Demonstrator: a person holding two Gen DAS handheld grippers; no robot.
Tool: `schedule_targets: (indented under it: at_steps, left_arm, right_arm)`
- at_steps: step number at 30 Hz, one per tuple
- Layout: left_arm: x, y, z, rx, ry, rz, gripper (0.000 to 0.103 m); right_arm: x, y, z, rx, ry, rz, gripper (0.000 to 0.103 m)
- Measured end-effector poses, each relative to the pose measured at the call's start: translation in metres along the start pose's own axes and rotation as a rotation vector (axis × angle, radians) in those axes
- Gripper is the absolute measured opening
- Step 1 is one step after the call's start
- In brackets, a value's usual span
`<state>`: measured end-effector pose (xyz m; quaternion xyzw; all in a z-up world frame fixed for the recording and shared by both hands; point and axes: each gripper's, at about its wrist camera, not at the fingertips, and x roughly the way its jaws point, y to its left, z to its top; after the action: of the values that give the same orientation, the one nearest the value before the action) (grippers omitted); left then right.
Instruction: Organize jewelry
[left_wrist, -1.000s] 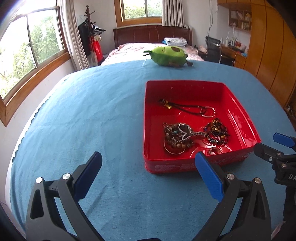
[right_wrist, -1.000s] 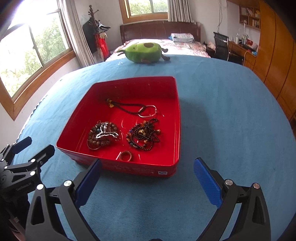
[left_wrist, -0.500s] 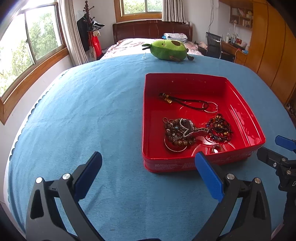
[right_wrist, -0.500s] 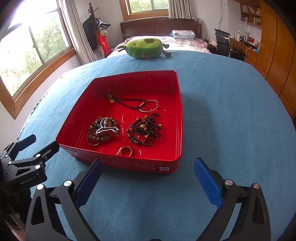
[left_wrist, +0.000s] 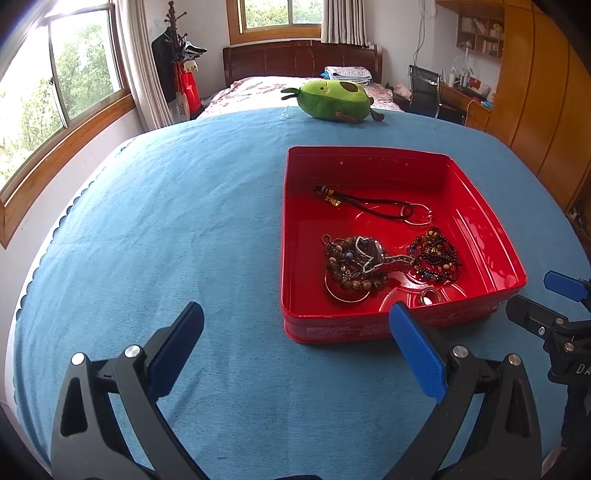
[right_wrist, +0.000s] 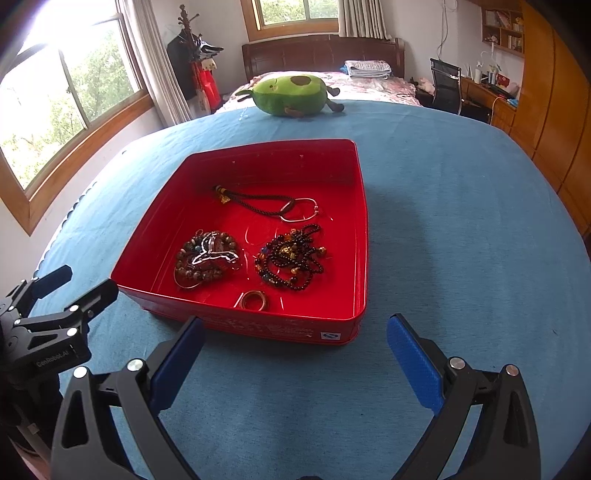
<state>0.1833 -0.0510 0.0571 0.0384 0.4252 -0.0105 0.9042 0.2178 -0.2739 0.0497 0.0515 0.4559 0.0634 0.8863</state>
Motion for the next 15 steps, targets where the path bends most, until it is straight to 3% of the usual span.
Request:
schedule_targets:
  at_steps: [15]
  left_arm:
    - [0.0002, -0.0008, 0.0001, 0.001, 0.002, -0.003, 0.100]
  right_arm:
    - [0.0013, 0.0008, -0.0009, -0.002, -0.001, -0.001, 0.099]
